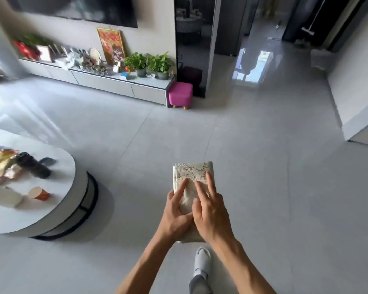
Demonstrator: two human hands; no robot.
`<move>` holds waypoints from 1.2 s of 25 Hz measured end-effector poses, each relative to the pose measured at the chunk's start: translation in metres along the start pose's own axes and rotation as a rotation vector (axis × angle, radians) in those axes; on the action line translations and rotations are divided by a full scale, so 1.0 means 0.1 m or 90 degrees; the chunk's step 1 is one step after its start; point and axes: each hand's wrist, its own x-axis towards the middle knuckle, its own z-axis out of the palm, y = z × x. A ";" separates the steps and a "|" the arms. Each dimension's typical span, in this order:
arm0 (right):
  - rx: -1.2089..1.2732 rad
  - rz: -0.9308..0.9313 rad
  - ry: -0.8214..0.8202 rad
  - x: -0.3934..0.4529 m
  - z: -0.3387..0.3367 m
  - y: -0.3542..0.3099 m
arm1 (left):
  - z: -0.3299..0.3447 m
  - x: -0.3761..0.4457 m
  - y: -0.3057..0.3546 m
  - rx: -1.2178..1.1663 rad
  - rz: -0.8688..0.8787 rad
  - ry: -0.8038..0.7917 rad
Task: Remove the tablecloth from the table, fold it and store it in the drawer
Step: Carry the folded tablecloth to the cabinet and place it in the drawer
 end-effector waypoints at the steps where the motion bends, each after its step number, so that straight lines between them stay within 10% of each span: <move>1: 0.021 -0.017 -0.008 0.37 0.09 -0.07 | -0.14 0.30 0.03 0.005 -0.001 0.023; 11: 0.094 -0.119 -0.145 3.73 1.02 -1.21 | -1.86 3.11 0.28 -0.006 0.020 0.216; 30: 0.178 0.074 -0.082 9.85 3.04 -2.75 | -4.87 9.21 0.50 0.046 -0.027 0.115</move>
